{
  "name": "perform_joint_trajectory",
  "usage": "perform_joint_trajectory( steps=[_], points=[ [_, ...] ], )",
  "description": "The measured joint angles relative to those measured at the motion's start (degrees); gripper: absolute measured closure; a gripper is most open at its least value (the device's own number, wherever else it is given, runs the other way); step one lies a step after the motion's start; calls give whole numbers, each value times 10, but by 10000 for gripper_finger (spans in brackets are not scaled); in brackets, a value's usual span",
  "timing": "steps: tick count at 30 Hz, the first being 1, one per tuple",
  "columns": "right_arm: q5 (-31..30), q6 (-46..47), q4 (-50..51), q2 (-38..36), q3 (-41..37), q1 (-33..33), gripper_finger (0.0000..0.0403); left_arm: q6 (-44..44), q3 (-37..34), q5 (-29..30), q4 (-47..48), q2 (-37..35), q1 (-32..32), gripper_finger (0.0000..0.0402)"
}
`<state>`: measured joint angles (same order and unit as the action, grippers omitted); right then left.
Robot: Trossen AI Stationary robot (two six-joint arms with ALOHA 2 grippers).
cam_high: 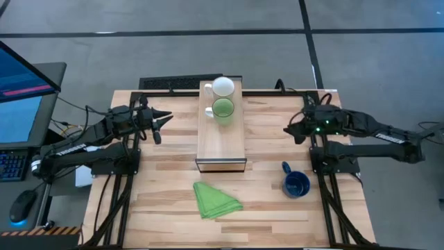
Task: Stack small to large cups/mugs on shelf
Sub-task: Put the blue mug on the shelf
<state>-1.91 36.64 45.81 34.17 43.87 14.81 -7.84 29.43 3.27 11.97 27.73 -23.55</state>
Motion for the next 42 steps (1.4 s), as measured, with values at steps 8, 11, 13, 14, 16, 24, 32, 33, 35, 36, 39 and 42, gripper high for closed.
perform_joint_trajectory(
  steps=[8,11,13,14,16,24,32,33,35,36,39,42],
  points=[
    [-69,226,132,34,35,-134,193,-4,0,0,2,0,0,339],
    [-73,302,146,62,36,-187,193,-4,0,0,6,0,0,339],
    [-73,347,152,85,36,-223,193,-5,0,1,6,0,0,339],
    [-73,368,157,96,36,-242,193,-8,0,1,7,0,0,339],
    [-73,417,159,115,36,-277,193,-15,0,1,6,0,0,339],
    [-72,638,161,174,36,-425,193,-31,0,1,6,0,0,339],
    [-71,880,171,208,36,-582,193,-50,0,2,6,0,0,339],
    [-71,909,174,214,36,-600,193,-50,0,2,6,0,0,339],
    [-71,953,174,224,36,-629,193,-50,0,2,6,0,0,339],
    [-70,965,174,229,36,-640,193,-50,0,2,6,0,0,339],
    [-70,969,172,244,36,-649,193,-51,0,2,5,0,0,339],
    [-50,969,179,255,36,-645,193,-52,0,2,6,0,0,339]
  ],
)
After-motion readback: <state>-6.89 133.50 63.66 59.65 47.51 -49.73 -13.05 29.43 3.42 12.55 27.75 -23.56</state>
